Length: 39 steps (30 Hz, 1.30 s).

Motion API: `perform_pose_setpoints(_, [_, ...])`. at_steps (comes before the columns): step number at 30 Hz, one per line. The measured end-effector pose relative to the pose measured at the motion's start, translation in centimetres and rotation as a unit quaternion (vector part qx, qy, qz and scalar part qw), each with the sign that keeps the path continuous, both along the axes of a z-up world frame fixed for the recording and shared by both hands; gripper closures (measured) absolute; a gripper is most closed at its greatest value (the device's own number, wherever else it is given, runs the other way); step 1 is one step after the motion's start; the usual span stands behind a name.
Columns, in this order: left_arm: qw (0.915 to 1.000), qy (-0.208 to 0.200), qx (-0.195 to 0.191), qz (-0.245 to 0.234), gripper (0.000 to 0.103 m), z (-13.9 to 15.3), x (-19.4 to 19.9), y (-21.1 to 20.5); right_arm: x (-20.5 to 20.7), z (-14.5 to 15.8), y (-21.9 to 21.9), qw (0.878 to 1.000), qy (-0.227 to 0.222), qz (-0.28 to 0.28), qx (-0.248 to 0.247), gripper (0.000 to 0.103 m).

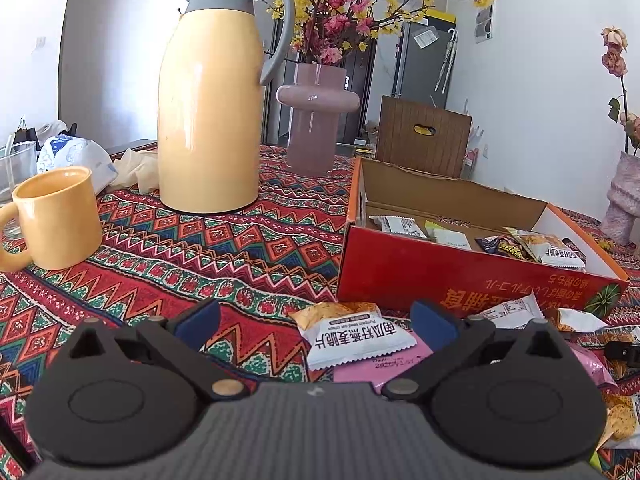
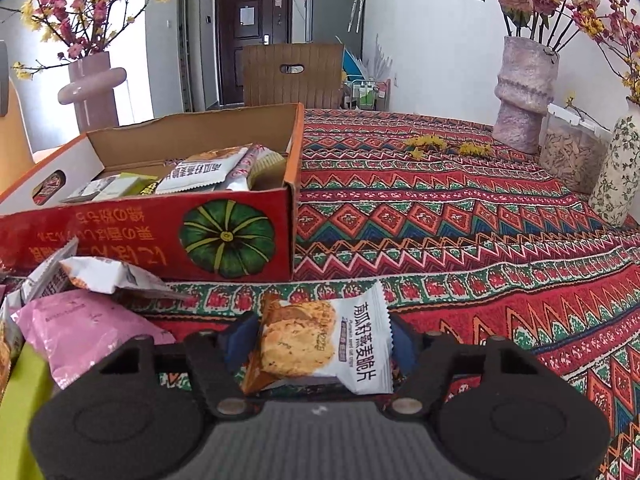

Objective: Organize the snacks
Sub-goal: 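Grasp a cracker packet with the right gripper while the left grasps another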

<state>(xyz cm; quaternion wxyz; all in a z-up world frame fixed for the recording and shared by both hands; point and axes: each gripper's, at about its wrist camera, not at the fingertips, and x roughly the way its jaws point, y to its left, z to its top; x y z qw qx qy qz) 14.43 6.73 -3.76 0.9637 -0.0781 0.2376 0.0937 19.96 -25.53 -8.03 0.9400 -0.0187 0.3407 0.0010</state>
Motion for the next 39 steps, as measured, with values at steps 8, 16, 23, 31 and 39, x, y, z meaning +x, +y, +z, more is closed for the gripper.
perform_pose_setpoints(8, [1.0000,-0.001,-0.001,0.000,0.000,0.0,0.0,0.0,-1.4,0.5,0.6,0.999,-0.028,0.022,0.001,0.057])
perform_pose_setpoints(16, [1.0000,-0.001,0.000,0.000,0.000,0.0,-0.1,0.0,-4.9,1.4,0.8,0.995,-0.092,0.031,0.035,0.057])
perform_pose_setpoints(23, [1.0000,0.000,0.000,0.001,0.000,0.0,-0.1,0.0,-5.3,1.3,0.5,0.993,-0.104,0.036,0.051,0.057])
perform_pose_setpoints(31, [0.9998,0.016,0.006,-0.007,0.000,0.1,0.3,-0.2,-5.4,1.2,0.3,0.992,-0.105,0.037,0.055,0.057])
perform_pose_setpoints(39, [0.9964,0.083,0.002,-0.019,0.000,1.3,2.9,-0.3,-5.6,1.1,0.2,0.991,-0.109,0.037,0.061,0.057])
